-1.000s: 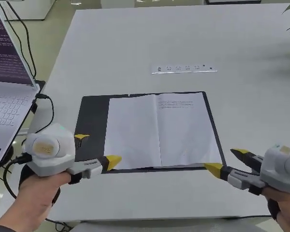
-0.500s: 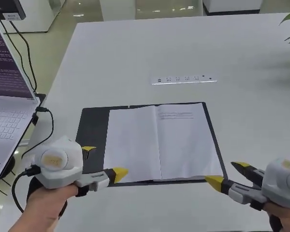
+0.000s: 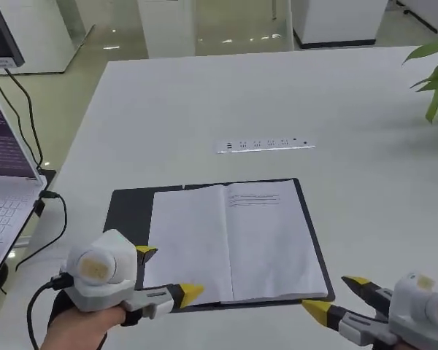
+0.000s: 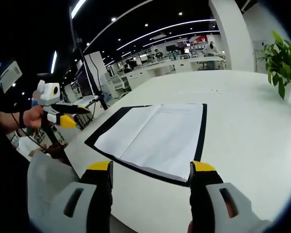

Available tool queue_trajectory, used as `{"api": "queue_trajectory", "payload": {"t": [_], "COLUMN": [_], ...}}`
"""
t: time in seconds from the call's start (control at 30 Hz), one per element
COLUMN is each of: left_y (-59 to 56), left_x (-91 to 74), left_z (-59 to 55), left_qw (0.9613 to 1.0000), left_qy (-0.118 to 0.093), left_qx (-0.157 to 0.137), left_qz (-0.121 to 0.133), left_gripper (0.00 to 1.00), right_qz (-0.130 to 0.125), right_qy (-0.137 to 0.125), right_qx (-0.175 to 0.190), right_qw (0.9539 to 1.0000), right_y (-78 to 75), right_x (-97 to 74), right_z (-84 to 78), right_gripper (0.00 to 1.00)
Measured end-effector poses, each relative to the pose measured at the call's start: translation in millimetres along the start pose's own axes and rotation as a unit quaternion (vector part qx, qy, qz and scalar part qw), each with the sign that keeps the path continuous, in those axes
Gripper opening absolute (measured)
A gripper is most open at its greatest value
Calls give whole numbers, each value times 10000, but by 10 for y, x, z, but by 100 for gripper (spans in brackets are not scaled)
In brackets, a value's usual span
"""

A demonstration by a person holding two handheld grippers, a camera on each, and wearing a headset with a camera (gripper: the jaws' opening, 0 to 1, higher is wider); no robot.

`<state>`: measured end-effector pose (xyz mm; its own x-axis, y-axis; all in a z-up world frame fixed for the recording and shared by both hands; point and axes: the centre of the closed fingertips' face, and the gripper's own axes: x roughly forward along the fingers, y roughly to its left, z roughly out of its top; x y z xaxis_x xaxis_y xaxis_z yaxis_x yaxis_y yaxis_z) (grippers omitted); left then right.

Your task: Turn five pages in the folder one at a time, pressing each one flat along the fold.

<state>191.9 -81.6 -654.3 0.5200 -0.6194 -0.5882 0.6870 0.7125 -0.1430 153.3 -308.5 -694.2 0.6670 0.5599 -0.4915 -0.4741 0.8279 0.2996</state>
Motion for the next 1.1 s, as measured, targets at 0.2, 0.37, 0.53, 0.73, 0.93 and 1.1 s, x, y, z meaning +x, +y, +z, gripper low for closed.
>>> {"api": "queue_trajectory", "payload": {"t": [0.2,0.37,0.53,0.73,0.93,1.1], "left_y": [-136,-229,-321,-421,-492,-569], "left_x": [154,335,537,751,908,1059], "left_z": [90,175,310,448,505,524], "left_qw": [9996,9985,9974,9963,9947,9934], "left_qy": [19,84,66,5,53,122], "left_qx": [166,366,480,458,578,638], "left_qz": [-230,-389,-539,-729,-846,-945], "left_gripper": [68,68,68,68,68,68], "right_qz": [13,-38,-81,-83,-105,-83], "right_qy": [46,46,-32,-104,-80,-62], "right_qx": [-59,-67,4,52,42,53], "right_qw": [10000,10000,10000,9999,9999,9999], "right_y": [12,-8,-18,-21,-44,-28], "right_x": [-13,-12,-14,-24,-36,-29], "right_z": [-31,-36,-3,30,12,-2], "right_gripper": [63,63,63,62,63,63]}}
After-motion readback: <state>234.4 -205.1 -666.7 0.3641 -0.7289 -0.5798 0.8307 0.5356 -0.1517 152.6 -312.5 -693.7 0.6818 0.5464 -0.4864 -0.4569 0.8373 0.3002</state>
